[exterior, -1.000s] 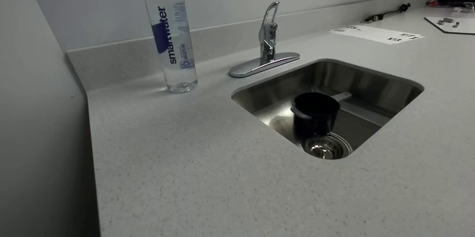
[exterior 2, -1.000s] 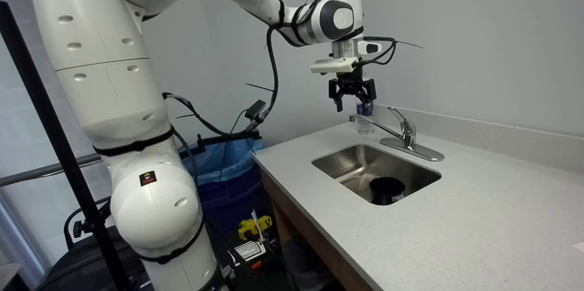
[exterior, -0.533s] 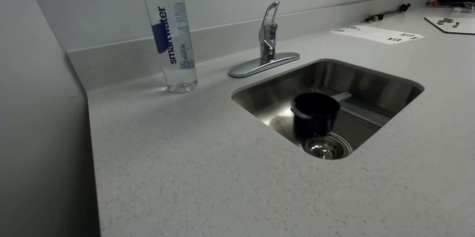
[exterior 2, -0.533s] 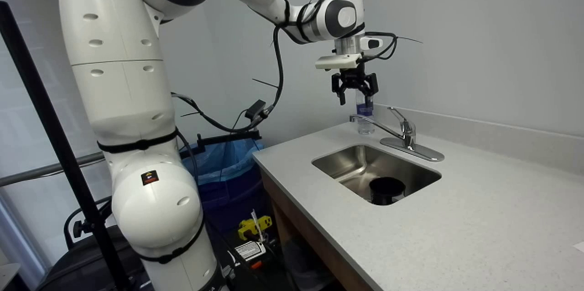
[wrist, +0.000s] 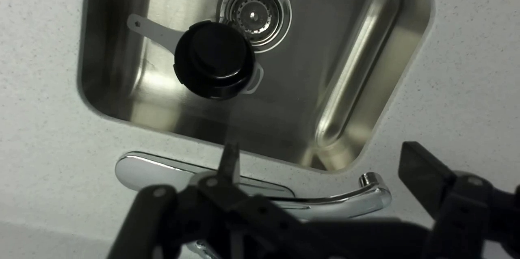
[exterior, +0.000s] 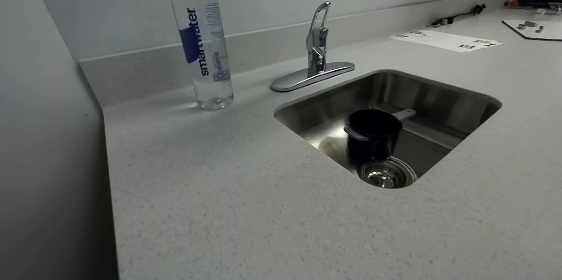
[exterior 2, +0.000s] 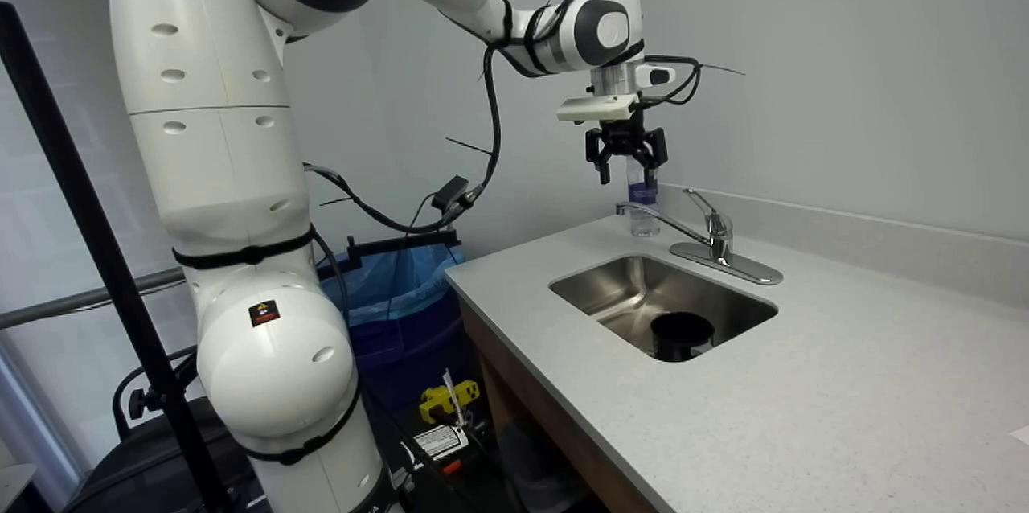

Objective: Slide the faucet spout to the right

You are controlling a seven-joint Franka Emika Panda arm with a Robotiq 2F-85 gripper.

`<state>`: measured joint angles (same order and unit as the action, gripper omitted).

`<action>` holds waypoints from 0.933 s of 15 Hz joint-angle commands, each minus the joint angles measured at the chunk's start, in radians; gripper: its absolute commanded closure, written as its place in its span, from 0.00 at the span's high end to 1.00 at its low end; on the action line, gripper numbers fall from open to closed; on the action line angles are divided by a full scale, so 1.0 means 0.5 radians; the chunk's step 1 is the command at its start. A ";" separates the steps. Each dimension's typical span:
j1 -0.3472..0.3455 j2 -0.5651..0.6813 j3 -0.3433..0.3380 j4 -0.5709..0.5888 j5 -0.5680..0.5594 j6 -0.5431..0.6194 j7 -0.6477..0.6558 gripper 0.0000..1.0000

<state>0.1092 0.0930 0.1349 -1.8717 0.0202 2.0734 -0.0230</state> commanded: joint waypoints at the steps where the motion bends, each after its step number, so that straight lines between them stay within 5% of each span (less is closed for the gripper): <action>1: 0.011 0.053 -0.015 0.034 -0.012 0.017 0.030 1.00; 14: 0.080 0.427 0.021 0.372 -0.015 0.108 0.008 1.00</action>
<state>0.1286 0.2544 0.1402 -1.7539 0.0202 2.1132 -0.0207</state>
